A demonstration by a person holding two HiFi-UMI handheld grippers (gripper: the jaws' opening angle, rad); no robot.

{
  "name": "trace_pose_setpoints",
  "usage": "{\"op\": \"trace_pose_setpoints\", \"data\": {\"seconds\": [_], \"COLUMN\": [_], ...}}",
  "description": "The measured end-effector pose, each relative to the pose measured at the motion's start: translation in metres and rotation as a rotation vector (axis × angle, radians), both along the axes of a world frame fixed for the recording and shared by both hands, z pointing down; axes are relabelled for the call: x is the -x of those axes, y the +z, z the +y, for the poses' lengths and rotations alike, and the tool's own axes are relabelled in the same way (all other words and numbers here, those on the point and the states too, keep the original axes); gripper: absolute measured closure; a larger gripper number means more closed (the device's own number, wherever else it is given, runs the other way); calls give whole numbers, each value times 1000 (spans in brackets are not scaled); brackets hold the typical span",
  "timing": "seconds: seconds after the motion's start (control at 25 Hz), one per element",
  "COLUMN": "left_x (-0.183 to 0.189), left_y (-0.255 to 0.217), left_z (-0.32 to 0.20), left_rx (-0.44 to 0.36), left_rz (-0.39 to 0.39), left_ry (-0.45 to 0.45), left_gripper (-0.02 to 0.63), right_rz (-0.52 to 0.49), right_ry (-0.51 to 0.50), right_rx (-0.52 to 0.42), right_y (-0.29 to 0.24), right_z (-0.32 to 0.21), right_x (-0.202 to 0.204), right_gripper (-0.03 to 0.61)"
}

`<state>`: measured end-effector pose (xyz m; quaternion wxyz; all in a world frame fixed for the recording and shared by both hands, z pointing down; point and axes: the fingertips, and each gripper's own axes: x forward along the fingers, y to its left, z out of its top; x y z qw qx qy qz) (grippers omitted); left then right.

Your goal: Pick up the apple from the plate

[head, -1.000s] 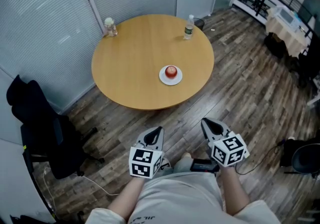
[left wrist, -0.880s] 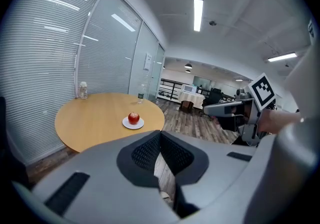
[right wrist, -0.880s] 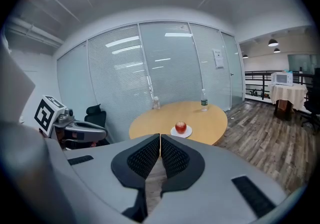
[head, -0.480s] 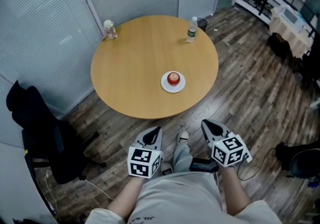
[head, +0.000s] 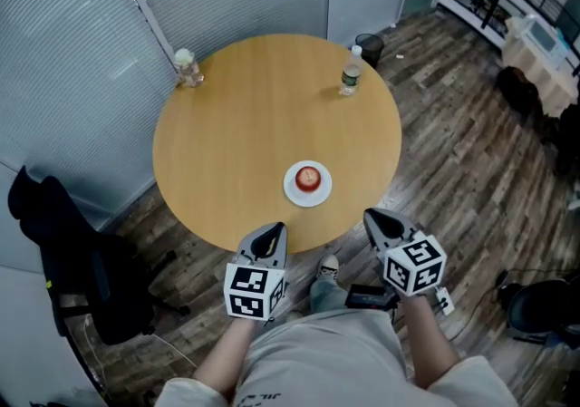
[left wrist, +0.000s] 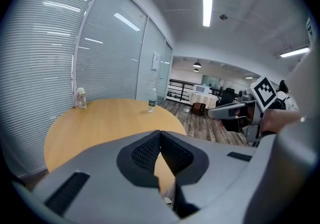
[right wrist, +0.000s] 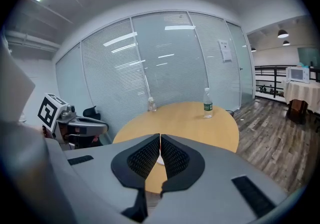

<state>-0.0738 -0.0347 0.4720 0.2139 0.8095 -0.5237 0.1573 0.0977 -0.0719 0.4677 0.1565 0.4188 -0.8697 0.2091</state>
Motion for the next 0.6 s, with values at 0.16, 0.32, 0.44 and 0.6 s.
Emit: {"op": "trace_pose_setpoints", "data": {"seconds": [0.16, 0.32, 0.44, 0.6], "left_x": [-2, -9, -11, -6], "left_y": [2, 2, 1, 4], "left_z": [-24, -34, -33, -34], "left_rx": [-10, -30, -28, -20], "left_rz": [27, 17, 13, 5], "left_ry": [-30, -50, -52, -50], "left_gripper": [611, 611, 611, 611], "right_rz": [-3, -1, -10, -24], "right_ry": [-29, -61, -72, -78], "right_rx": [-13, -10, 2, 14], "right_y": [-2, 4, 6, 11], "right_z": [-25, -40, -42, -42], "right_x": [1, 0, 2, 12], "right_gripper": [548, 548, 548, 548]}}
